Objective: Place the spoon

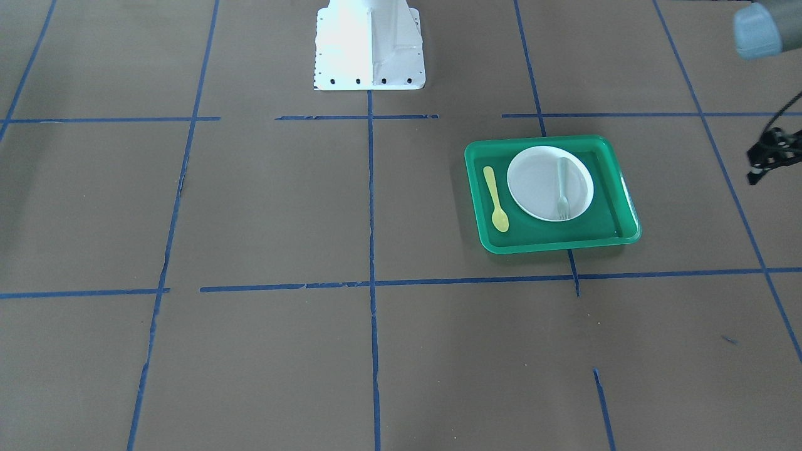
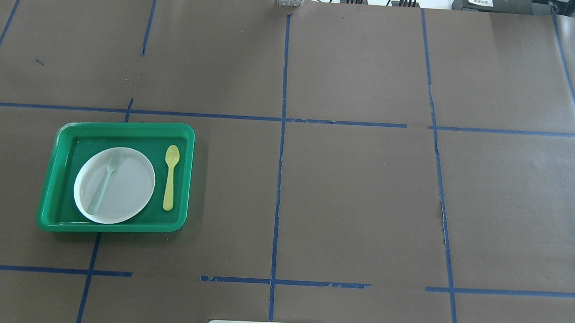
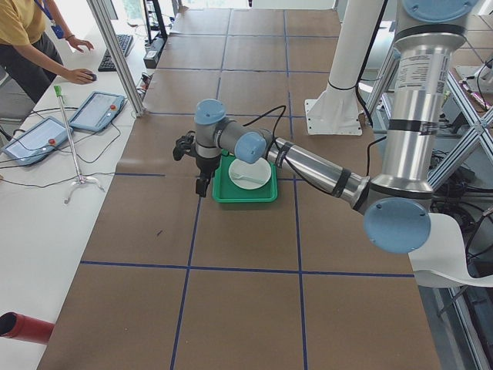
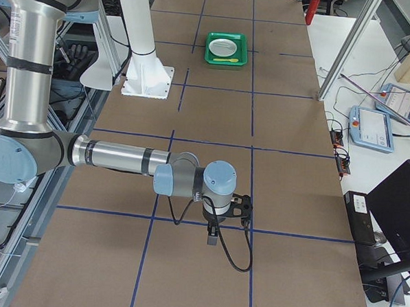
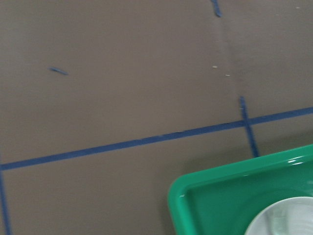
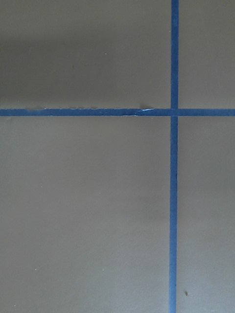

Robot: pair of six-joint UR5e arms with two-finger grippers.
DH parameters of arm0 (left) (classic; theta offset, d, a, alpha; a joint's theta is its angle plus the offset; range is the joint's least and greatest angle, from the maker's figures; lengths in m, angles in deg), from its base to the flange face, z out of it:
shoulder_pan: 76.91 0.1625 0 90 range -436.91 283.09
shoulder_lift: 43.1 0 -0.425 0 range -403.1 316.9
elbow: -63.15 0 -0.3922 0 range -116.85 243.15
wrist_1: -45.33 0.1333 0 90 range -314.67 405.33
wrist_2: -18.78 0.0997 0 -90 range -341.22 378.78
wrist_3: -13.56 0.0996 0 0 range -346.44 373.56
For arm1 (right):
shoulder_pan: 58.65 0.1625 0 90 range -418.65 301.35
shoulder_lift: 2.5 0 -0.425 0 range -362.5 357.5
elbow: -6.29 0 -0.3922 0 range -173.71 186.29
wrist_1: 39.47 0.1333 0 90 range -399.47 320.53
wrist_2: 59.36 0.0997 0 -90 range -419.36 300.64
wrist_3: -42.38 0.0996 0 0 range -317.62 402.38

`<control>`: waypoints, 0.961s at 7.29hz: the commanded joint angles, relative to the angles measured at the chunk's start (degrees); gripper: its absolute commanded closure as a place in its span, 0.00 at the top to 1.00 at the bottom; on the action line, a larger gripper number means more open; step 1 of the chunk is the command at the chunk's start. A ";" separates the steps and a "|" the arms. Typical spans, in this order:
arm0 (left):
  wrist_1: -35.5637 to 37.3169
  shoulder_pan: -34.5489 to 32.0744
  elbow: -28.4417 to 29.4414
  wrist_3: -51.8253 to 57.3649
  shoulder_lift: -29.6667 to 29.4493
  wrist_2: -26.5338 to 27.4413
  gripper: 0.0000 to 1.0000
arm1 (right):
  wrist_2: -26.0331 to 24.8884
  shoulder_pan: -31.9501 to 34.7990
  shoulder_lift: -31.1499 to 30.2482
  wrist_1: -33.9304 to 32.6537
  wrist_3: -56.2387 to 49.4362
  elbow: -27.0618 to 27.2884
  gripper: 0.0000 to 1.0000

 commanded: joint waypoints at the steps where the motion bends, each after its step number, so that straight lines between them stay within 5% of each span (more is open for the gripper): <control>1: 1.70 -11.82 5.97 14.35 5.24 -2.90 1.00 | 0.00 0.00 0.00 0.00 0.05 0.00 1.00; 3: 1.88 -11.85 5.02 14.74 9.89 -7.55 1.00 | 0.00 0.00 0.00 0.00 0.05 0.00 1.00; 7: 1.61 -13.08 5.55 14.74 9.65 -7.39 1.00 | 0.00 0.00 0.00 0.00 -0.04 0.00 1.00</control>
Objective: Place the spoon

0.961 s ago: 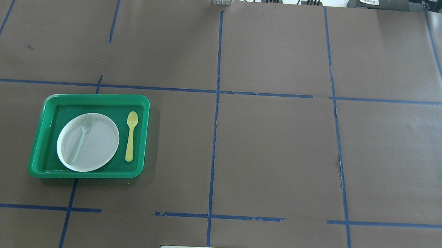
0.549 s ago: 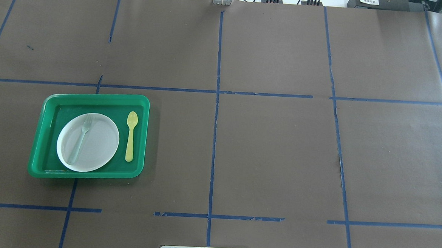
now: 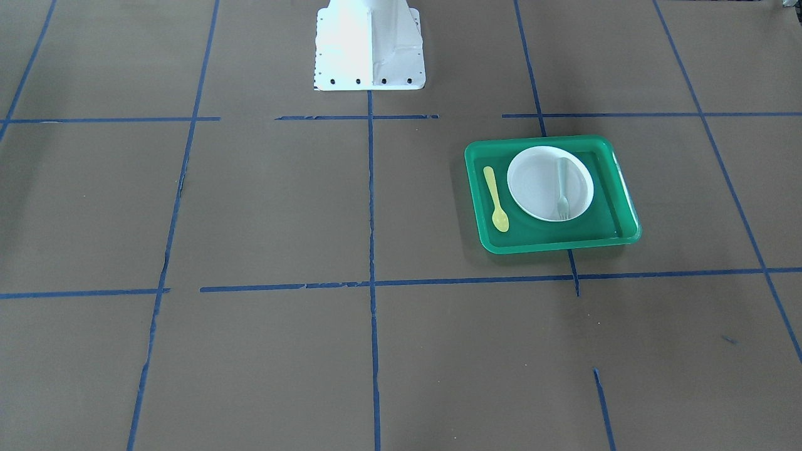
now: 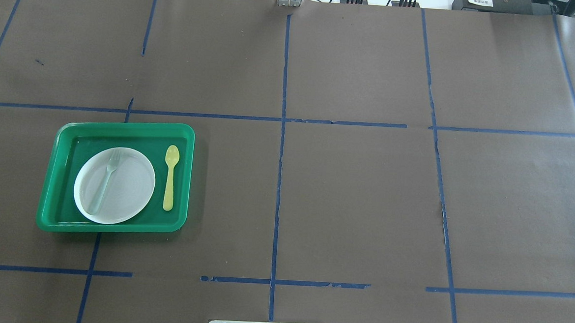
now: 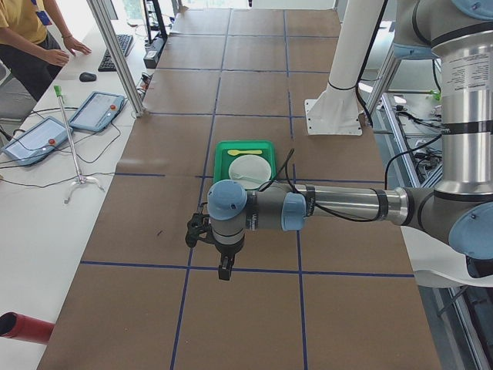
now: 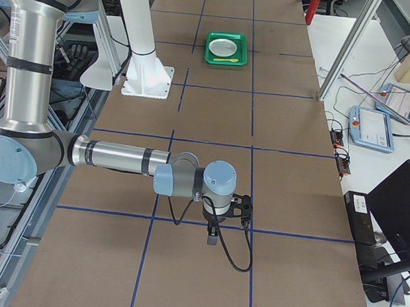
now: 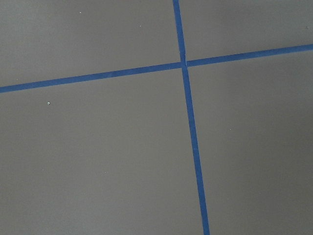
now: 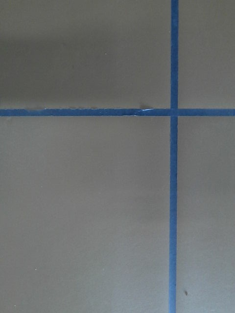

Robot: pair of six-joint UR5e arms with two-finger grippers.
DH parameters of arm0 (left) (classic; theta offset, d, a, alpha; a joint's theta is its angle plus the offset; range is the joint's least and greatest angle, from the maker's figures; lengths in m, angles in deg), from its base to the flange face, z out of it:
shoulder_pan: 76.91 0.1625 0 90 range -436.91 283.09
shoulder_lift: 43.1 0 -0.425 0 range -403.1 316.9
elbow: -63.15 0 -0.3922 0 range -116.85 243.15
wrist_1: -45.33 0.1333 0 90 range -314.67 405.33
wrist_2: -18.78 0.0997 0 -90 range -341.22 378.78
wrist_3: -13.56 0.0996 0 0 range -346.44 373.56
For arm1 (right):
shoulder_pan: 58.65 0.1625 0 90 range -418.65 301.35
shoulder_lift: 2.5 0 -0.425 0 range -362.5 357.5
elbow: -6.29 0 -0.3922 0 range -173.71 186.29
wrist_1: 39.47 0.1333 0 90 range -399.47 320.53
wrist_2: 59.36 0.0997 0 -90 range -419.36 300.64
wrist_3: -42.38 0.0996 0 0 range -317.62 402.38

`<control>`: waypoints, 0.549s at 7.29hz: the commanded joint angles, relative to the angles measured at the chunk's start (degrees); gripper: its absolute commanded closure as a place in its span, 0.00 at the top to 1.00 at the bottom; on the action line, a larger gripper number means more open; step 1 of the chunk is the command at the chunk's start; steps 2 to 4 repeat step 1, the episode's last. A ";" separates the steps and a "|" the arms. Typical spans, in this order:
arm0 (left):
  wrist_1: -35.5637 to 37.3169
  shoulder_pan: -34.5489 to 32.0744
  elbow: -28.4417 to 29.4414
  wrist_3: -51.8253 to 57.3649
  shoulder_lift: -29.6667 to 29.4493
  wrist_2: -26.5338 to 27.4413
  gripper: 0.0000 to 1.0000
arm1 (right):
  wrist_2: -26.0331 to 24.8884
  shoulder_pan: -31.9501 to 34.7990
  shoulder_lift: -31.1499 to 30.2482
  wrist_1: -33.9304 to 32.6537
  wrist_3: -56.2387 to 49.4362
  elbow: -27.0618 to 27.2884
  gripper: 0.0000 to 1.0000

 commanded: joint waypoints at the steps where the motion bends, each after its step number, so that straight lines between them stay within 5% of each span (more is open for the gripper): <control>1: -0.03 -0.21 0.28 -0.02 -0.05 0.00 1.00 | 0.00 0.00 0.00 0.00 0.01 0.00 1.00; 4: -0.03 -0.21 0.28 -0.02 -0.05 0.00 1.00 | 0.00 0.00 0.00 0.00 0.01 0.00 1.00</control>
